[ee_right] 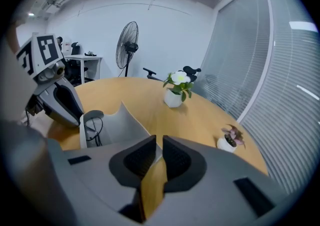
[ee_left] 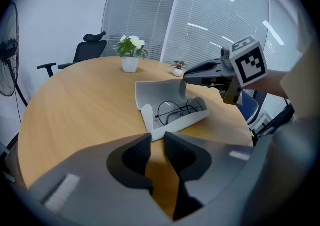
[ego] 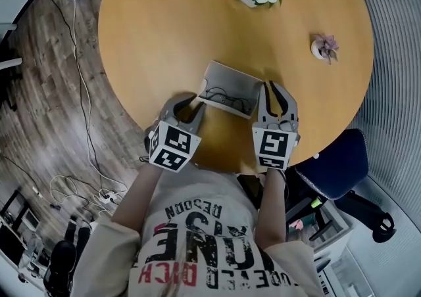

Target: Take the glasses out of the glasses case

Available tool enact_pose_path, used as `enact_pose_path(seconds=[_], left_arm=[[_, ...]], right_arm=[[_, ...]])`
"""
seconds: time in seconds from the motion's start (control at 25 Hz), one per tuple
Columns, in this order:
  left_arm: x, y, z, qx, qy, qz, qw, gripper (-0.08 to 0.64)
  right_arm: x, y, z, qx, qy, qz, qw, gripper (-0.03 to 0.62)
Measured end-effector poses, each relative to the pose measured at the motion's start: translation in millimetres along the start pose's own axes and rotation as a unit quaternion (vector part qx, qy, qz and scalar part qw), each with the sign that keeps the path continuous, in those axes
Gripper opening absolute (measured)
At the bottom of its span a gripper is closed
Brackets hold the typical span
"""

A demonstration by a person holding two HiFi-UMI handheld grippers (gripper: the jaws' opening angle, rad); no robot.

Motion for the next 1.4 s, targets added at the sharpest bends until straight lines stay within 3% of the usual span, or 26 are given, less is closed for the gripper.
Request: enact_pose_path(seconds=[0.4, 0.84, 1.12, 1.4], left_arm=[[0, -1, -1, 0.0, -0.002, 0.002, 1.0, 0.098], [-2, -7, 3, 0.029, -0.024, 0.0, 0.9993, 0.1], [0, -30, 21, 0.09, -0.006, 0.02, 0.9957, 0.066], [16, -57, 40, 0.136, 0.016, 0.026, 0.9902, 0.048]], right_arm=[[2, 2, 1, 0.001, 0.039, 0.002, 0.999, 0.051], [7, -33, 19, 0.036, 0.145, 0.014, 0.989, 0.051], [12, -71, 29, 0.071, 0.231, 0.017, 0.97, 0.043], [17, -113, 35, 0.094, 0.33, 0.024, 0.939, 0.025]])
Point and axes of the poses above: the fingertips, and each gripper's own axes: y forward along the fingers, x to its right, z out of its top, the point moved 2 cm from there along -y, backward along the fingers, and after that the axes turned 13 degrees about -z, right-handed, at the moved point
